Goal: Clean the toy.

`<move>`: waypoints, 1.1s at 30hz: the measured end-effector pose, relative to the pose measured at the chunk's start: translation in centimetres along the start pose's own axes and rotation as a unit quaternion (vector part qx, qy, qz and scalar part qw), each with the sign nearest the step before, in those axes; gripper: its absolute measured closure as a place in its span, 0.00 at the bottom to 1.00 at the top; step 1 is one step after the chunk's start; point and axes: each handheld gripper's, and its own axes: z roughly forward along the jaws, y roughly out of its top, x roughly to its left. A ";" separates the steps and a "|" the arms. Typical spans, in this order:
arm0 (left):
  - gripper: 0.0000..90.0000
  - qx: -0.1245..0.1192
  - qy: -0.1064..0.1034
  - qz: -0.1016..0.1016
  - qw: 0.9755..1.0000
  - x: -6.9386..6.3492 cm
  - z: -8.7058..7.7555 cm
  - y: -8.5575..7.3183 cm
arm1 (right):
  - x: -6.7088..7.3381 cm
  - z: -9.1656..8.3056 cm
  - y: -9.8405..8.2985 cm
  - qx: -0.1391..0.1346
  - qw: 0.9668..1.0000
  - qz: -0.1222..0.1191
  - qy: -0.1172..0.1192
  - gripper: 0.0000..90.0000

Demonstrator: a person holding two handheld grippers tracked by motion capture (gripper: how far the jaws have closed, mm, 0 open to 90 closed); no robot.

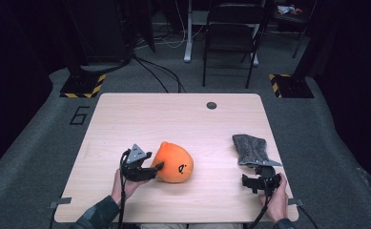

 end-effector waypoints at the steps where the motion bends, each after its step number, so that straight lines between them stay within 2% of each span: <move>1: 0.32 0.002 0.004 0.004 1.000 0.1 -0.2 0.0 | 0.1 0.0 0.0 -0.001 1.000 0.001 0.000 0.12; 8: 0.22 0.002 0.040 -0.009 0.999 1.6 -2.6 -1.3 | 0.1 0.0 -0.6 -0.015 1.000 0.000 0.000 0.08; 12: 0.19 0.018 0.078 -0.019 0.997 2.9 -3.6 -2.7 | 0.2 0.1 -0.8 -0.024 1.000 0.000 0.001 0.06; 14: 0.19 0.039 0.109 -0.018 0.993 3.9 -3.8 -3.8 | 0.2 0.1 -1.0 -0.026 1.000 -0.001 0.000 0.04; 16: 0.19 0.050 0.120 -0.031 0.991 4.7 -3.9 -4.7 | 0.2 0.1 -1.0 -0.029 1.000 0.001 -0.001 0.01; 17: 0.19 0.062 0.131 -0.028 0.989 5.1 -4.0 -5.1 | 0.3 0.1 -1.1 -0.026 1.000 0.006 -0.001 0.00; 20: 0.18 0.080 0.166 -0.034 0.982 6.2 -3.8 -6.4 | 0.2 0.2 -1.4 -0.038 0.999 -0.001 0.001 0.00; 22: 0.18 0.094 0.173 -0.044 0.979 6.8 -3.8 -6.7 | 0.2 0.1 -1.7 -0.047 0.999 -0.003 0.003 0.00; 23: 0.18 0.094 0.177 -0.042 0.979 7.0 -3.6 -7.0 | 0.1 0.1 -1.7 -0.051 0.999 -0.006 0.004 0.00; 24: 0.17 0.104 0.181 -0.039 0.977 7.2 -3.5 -7.1 | 0.2 0.1 -1.8 -0.051 0.999 -0.001 0.003 0.00; 26: 0.15 0.122 0.189 -0.034 0.974 7.5 -3.0 -7.5 | 0.1 0.2 -1.8 -0.053 0.999 -0.007 0.004 0.00; 27: 0.15 0.131 0.187 -0.032 0.973 7.7 -2.8 -7.6 | 0.1 0.2 -1.8 -0.053 0.999 -0.007 0.005 0.00; 28: 0.15 0.121 0.187 -0.038 0.974 7.7 -2.8 -7.8 | 0.1 0.2 -1.8 -0.053 0.999 -0.007 0.005 0.00; 32: 0.15 0.111 0.181 -0.045 0.976 7.9 -2.6 -7.9 | 0.1 0.2 -1.8 -0.053 0.999 -0.008 0.005 0.00; 33: 0.15 0.108 0.176 -0.046 0.977 8.0 -2.6 -8.0 | 0.1 0.2 -1.8 -0.053 0.999 -0.008 0.005 0.00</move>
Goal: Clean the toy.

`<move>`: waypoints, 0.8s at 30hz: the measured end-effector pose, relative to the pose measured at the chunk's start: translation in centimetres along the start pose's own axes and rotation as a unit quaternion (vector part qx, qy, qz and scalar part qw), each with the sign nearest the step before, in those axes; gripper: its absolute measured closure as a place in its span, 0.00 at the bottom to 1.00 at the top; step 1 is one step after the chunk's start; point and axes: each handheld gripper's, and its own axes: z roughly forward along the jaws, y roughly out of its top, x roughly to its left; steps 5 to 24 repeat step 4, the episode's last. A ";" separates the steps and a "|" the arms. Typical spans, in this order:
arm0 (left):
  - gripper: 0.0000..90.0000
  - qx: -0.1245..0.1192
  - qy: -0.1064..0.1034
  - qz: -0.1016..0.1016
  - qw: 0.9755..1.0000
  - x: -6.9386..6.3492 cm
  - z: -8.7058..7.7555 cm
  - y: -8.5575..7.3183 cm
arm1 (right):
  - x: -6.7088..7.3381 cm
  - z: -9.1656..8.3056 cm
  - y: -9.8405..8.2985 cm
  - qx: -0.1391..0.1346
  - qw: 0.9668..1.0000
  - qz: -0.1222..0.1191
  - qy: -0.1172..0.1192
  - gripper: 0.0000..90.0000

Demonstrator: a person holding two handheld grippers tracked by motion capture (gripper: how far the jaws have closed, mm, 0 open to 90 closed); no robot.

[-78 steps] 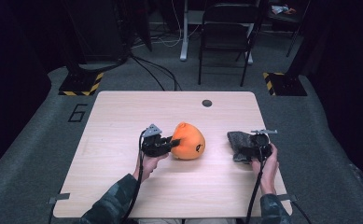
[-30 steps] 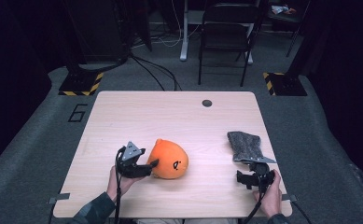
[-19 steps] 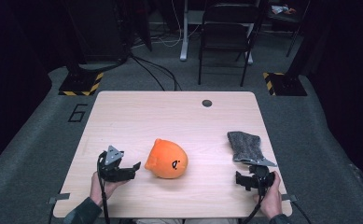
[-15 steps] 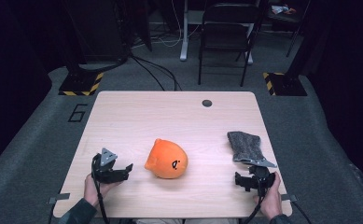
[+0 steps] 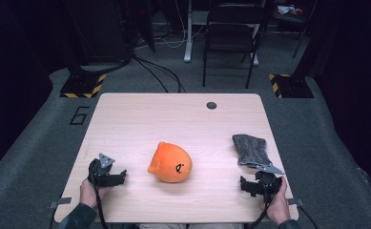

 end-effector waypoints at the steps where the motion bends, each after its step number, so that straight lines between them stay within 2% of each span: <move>1: 0.15 -0.005 -0.003 -0.001 1.000 0.1 0.1 -0.1 | 0.0 0.0 0.0 0.000 1.000 0.000 0.000 0.00; 4: 0.15 -0.010 -0.013 -0.009 1.000 0.2 0.2 -0.2 | 0.0 0.0 0.0 -0.001 1.000 0.000 0.001 0.00; 24: 0.15 -0.010 -0.013 -0.009 1.000 0.2 0.2 -0.2 | 0.0 0.0 0.0 -0.001 1.000 0.000 0.001 0.00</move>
